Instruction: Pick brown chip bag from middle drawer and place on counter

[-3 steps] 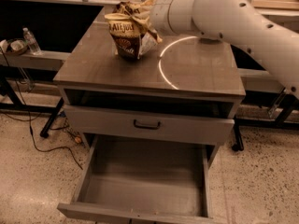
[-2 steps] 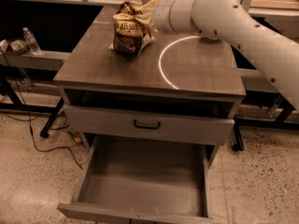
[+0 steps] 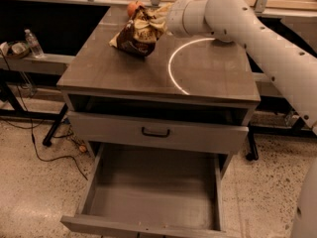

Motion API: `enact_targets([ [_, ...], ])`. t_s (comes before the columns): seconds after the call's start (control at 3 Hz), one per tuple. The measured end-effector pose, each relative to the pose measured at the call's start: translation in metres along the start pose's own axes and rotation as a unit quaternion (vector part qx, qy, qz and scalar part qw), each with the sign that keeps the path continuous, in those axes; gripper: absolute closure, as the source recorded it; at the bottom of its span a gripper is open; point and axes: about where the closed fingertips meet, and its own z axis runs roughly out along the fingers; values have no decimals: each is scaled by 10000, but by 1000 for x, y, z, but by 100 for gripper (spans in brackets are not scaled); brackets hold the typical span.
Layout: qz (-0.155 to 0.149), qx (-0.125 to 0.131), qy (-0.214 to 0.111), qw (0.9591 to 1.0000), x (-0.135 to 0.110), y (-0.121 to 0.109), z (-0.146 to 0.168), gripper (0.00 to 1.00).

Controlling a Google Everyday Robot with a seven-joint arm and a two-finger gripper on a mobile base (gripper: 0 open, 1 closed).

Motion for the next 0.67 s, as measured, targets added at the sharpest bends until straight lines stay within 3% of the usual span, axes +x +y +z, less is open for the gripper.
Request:
enact_targets([
  [0.33, -290, -284, 388, 9984, 33, -2, -28, 77],
  [0.67, -428, -418, 581, 9965, 46, -2, -46, 54],
])
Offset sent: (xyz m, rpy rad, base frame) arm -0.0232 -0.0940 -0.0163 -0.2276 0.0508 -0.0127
